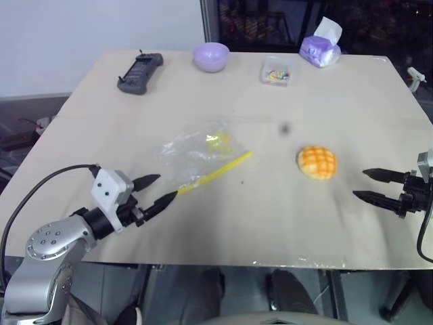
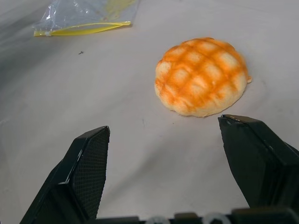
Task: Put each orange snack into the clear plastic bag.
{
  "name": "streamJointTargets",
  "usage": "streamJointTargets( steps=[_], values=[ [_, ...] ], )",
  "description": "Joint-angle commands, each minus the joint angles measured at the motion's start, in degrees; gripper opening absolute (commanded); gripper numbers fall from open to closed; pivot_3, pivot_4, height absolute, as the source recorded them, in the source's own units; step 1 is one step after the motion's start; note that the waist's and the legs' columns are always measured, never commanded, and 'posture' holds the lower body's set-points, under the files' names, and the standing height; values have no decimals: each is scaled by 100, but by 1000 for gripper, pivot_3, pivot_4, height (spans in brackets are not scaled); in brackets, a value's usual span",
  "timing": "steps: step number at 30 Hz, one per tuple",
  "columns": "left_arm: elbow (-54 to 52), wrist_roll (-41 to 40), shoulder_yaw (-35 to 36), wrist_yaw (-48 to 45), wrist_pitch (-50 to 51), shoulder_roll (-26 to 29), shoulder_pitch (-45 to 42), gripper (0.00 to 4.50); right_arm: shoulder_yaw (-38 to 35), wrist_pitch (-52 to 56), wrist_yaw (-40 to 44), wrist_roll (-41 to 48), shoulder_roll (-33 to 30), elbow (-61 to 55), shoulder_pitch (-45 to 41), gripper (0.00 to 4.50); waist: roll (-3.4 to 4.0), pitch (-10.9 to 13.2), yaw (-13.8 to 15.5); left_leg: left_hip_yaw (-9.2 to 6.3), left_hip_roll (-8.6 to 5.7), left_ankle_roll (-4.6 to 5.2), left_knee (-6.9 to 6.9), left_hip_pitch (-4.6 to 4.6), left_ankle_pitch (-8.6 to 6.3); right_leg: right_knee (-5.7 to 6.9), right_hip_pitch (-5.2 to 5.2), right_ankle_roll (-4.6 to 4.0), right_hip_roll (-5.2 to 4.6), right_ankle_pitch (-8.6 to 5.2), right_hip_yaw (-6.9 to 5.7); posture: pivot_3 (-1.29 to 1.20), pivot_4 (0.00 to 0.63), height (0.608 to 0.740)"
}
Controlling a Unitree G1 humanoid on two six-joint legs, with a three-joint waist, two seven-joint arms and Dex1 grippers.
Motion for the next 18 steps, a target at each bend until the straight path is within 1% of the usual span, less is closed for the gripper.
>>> streamJointTargets(
  steps=[1, 6, 18],
  values=[
    [-100, -70, 95, -35, -49, 77, -5, 3227, -245, -56, -68, 100, 11, -125, -22, 4021, 0, 0, 0, 0, 0, 0, 0, 0, 0, 0, 0, 0, 0, 0, 0, 0, 150, 740],
    [-185, -168, 39, -12, 58, 66, -34, 3227, -207, -109, -189, 70, 69, -102, -130, 4021, 0, 0, -3, 0, 0, 0, 0, 0, 0, 0, 0, 0, 0, 0, 0, 0, 150, 740],
    [-278, -154, -22, 70, 100, 31, -35, 3227, -100, -99, -184, 31, 94, -89, -233, 4021, 0, 0, 0, 0, 0, 0, 0, 0, 0, 0, 0, 0, 0, 0, 0, 0, 150, 740]
  ],
)
